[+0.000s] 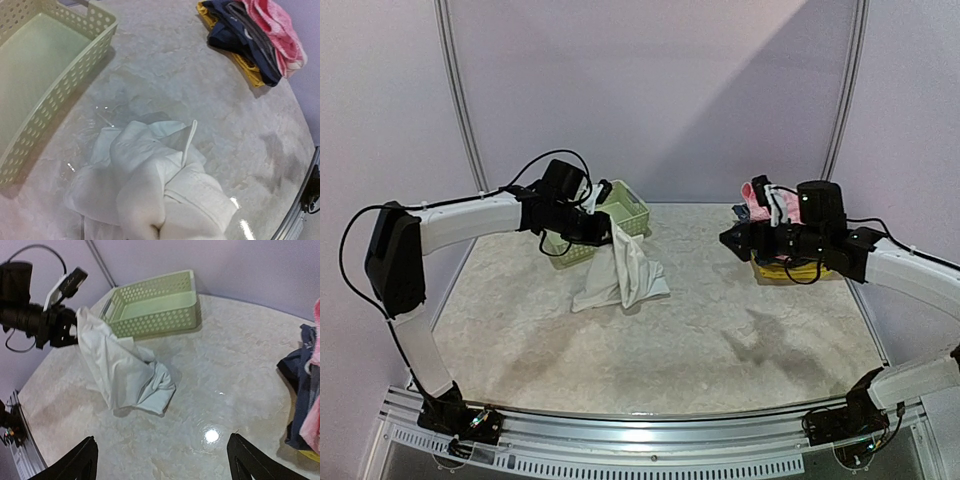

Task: Fold and stack the mixed laundry pile
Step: Pass from the left arm to the right

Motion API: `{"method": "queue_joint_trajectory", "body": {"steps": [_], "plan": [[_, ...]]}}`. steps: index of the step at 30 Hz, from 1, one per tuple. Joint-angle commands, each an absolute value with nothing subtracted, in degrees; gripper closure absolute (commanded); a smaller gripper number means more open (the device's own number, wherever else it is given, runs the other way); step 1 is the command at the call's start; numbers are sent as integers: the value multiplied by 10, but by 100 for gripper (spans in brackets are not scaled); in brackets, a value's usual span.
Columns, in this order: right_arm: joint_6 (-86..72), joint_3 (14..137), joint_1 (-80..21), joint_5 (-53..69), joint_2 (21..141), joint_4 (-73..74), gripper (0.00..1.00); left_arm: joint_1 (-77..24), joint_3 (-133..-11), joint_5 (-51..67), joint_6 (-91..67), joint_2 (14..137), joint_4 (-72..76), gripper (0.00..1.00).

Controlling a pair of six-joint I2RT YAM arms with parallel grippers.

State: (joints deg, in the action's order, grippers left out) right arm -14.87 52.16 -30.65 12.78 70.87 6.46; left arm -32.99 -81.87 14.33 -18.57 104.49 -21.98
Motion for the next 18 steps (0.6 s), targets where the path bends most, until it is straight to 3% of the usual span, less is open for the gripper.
{"method": "queue_joint_trajectory", "body": {"steps": [1,11,18], "plan": [[-111,572,-363,137,794,78,11,-332,-796,43,-178,1038,-269,98],[-118,747,-442,137,1067,80,19,-327,-760,-11,-177,1025,-276,98],[-128,845,-455,146,1169,87,30,-327,-730,16,-184,1004,-255,98]]}}
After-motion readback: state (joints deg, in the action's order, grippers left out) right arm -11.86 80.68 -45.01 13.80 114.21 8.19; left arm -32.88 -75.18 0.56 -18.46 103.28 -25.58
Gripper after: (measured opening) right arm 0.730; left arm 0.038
